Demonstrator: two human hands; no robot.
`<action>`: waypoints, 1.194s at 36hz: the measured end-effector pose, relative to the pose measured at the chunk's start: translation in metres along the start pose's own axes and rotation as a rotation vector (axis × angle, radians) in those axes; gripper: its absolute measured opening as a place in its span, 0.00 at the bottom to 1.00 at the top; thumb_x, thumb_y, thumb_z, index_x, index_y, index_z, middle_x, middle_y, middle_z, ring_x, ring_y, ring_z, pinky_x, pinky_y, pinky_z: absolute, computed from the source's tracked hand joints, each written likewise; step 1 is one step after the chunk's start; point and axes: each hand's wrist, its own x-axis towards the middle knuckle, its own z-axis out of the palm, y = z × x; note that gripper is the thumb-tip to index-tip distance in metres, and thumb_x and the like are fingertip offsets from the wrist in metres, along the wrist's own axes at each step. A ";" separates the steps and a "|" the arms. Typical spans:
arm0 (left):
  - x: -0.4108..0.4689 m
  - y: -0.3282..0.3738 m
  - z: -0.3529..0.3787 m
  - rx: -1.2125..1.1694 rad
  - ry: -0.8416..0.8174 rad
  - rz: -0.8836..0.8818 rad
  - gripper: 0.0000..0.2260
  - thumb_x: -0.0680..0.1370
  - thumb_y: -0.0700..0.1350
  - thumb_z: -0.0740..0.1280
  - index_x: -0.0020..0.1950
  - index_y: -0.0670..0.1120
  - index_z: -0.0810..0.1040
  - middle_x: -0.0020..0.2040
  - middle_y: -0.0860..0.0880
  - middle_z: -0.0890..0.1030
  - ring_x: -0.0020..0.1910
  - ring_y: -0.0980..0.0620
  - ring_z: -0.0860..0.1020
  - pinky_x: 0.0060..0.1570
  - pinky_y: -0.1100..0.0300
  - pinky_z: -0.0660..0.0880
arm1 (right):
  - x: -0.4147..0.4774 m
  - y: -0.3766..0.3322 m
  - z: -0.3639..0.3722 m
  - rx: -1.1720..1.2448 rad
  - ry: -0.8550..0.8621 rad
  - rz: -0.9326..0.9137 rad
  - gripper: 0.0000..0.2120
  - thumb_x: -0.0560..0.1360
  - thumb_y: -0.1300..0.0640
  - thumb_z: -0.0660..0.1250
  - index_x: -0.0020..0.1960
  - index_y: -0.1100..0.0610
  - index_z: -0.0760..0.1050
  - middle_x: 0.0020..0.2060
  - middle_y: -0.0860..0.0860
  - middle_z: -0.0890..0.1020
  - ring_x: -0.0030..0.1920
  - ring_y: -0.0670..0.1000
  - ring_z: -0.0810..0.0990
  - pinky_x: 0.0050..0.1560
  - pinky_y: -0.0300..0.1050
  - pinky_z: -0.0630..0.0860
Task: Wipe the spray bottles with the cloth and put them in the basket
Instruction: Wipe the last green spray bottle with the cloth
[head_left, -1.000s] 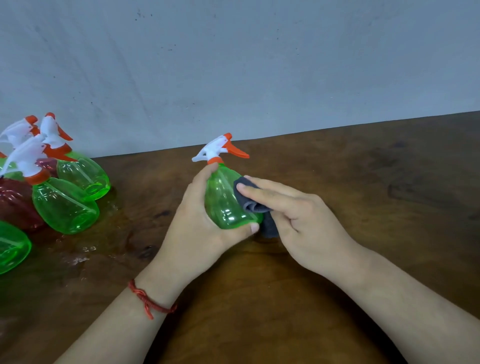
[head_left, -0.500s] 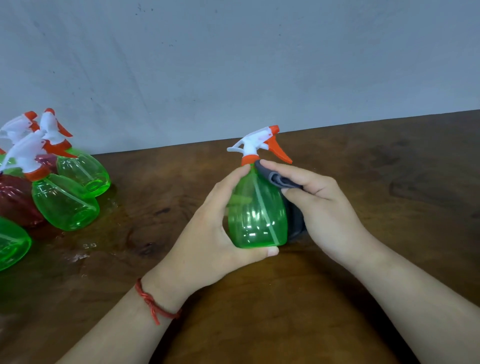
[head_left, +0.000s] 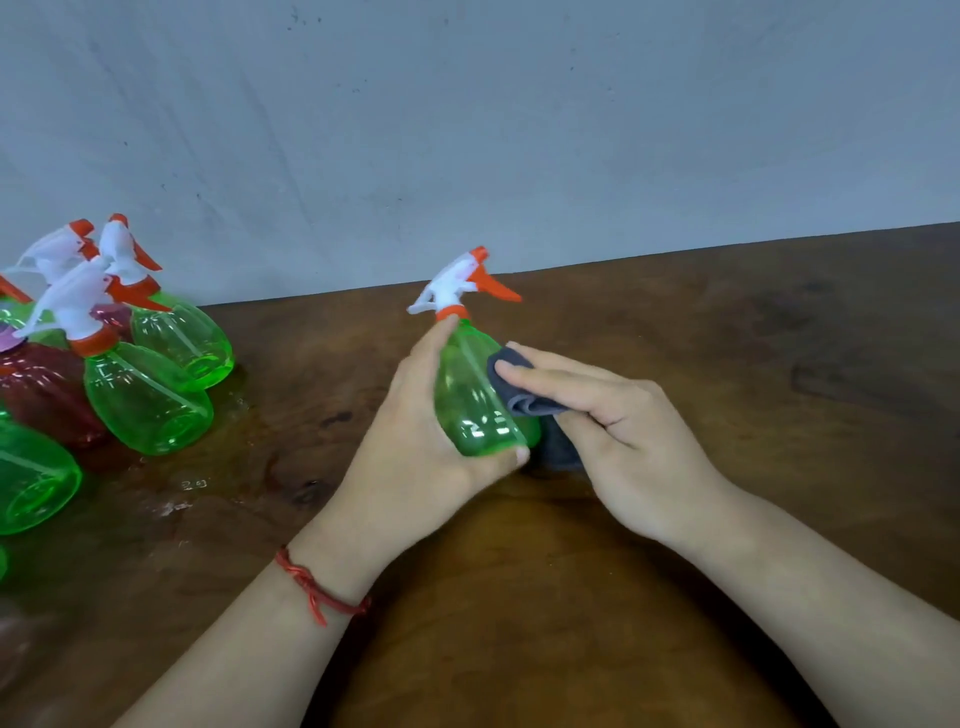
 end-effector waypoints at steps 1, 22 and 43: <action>0.002 0.000 -0.003 -0.034 0.048 -0.027 0.54 0.66 0.48 0.88 0.84 0.60 0.60 0.75 0.57 0.75 0.73 0.57 0.76 0.72 0.55 0.76 | -0.001 0.000 0.001 -0.042 -0.025 -0.038 0.27 0.82 0.74 0.60 0.71 0.50 0.80 0.74 0.44 0.76 0.75 0.39 0.72 0.76 0.38 0.68; -0.015 0.023 0.006 -0.120 -0.148 0.086 0.53 0.66 0.46 0.87 0.84 0.57 0.61 0.77 0.58 0.72 0.75 0.52 0.75 0.72 0.51 0.77 | 0.008 -0.010 -0.010 0.534 0.161 0.324 0.26 0.84 0.70 0.55 0.67 0.49 0.83 0.62 0.50 0.86 0.63 0.65 0.83 0.63 0.83 0.71; -0.001 0.002 0.003 -0.005 0.165 -0.035 0.48 0.64 0.54 0.88 0.77 0.64 0.66 0.71 0.58 0.77 0.70 0.55 0.78 0.69 0.56 0.77 | 0.000 -0.002 0.000 -0.066 -0.056 -0.062 0.27 0.83 0.73 0.59 0.72 0.50 0.79 0.75 0.43 0.75 0.75 0.39 0.71 0.76 0.41 0.69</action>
